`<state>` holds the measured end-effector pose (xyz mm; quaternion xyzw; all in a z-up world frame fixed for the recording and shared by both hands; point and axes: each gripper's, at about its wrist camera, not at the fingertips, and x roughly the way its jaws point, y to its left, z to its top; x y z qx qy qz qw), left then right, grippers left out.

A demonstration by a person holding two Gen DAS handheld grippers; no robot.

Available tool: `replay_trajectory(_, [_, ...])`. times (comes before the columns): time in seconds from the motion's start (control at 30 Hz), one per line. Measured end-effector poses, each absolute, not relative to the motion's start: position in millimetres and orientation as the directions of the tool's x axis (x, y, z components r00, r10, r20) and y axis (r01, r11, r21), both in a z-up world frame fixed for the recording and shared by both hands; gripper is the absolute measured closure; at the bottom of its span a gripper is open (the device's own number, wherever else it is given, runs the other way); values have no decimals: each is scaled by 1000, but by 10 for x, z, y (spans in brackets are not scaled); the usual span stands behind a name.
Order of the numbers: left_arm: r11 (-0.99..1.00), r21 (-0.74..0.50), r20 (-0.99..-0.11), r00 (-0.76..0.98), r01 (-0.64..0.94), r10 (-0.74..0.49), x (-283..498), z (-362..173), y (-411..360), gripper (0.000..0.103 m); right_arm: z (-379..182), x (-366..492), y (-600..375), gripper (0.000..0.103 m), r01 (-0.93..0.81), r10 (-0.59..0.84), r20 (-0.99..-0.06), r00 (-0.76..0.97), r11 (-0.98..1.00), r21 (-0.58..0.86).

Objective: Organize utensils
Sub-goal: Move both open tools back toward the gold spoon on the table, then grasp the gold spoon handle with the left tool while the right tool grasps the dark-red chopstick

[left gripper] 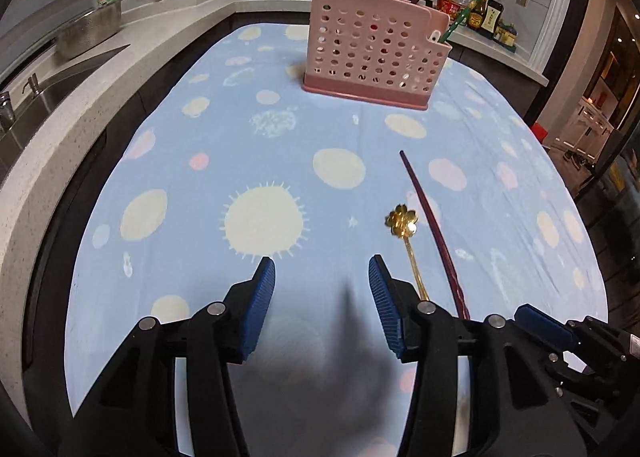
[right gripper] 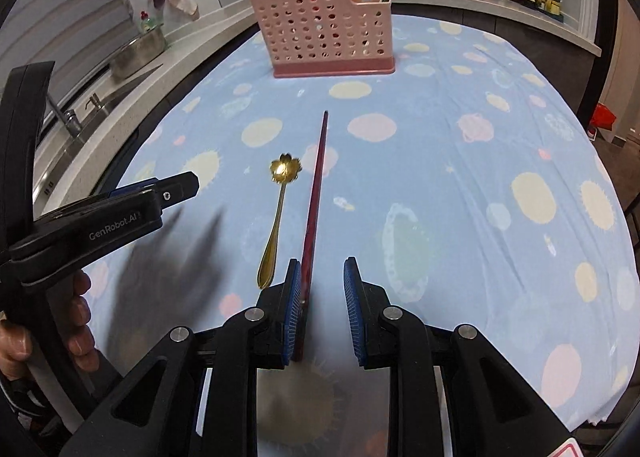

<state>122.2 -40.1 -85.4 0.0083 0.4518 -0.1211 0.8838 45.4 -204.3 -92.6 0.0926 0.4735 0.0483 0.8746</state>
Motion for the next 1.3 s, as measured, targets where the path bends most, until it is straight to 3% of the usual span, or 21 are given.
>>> replay_trajectory(0.67, [959, -124, -834, 497, 256, -240, 891, -1107, -470, 56, -1160, 404, -1936, 84, -13, 172, -847, 503, 981, 192])
replay_trajectory(0.87, [957, -122, -835, 494, 263, -242, 877, -1117, -499, 51, -1182, 406, -2003, 96, 8, 163, -845, 510, 981, 194])
replay_trajectory(1.1, [943, -125, -828, 491, 307, -270, 828, -1097, -640, 43, -1175, 392, -2181, 96, 73, 133, -842, 523, 977, 200])
replay_trajectory(1.3, [924, -154, -830, 462, 351, -313, 842, -1146, -813, 42, -1179, 359, -2295, 96, 105, 135, -842, 523, 969, 221])
